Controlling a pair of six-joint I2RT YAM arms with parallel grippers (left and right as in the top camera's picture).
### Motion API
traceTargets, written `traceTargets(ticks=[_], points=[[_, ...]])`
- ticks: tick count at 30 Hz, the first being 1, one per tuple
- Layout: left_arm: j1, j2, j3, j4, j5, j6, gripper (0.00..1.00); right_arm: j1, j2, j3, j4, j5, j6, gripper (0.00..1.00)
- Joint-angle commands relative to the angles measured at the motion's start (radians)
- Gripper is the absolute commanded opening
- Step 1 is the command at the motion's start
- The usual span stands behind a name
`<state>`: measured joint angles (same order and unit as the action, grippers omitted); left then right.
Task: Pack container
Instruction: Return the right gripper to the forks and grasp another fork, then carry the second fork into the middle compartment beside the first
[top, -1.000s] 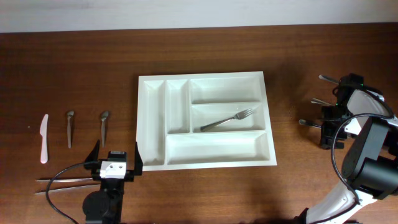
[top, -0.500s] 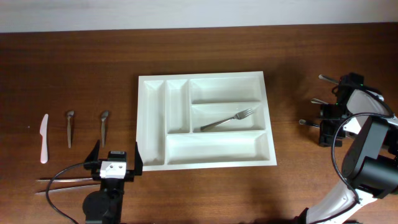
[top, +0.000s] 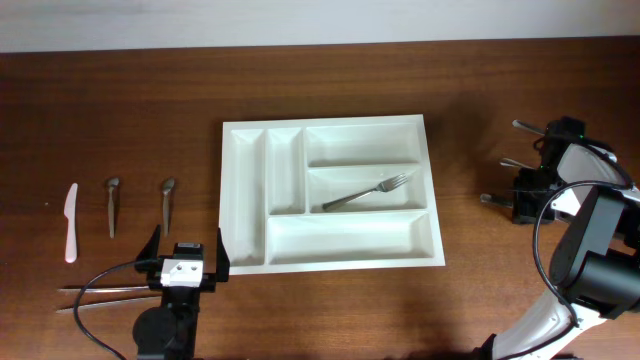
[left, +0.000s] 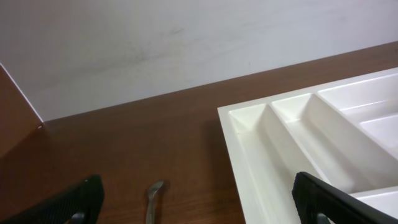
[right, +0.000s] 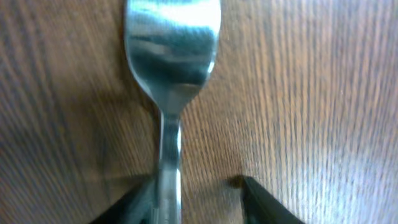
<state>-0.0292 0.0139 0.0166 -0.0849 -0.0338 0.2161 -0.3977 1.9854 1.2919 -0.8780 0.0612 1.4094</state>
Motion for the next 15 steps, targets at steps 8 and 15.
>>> traceTargets(ticks=[8, 15], points=[[0.006, -0.008, -0.008, 0.003, 0.011, -0.01, 0.99, 0.004, 0.018, 0.0, -0.021, -0.006, 0.0, 0.04], [0.006, -0.008, -0.008, 0.003, 0.011, -0.01, 0.99, 0.004, 0.002, 0.184, -0.207, 0.001, 0.0, 0.04]])
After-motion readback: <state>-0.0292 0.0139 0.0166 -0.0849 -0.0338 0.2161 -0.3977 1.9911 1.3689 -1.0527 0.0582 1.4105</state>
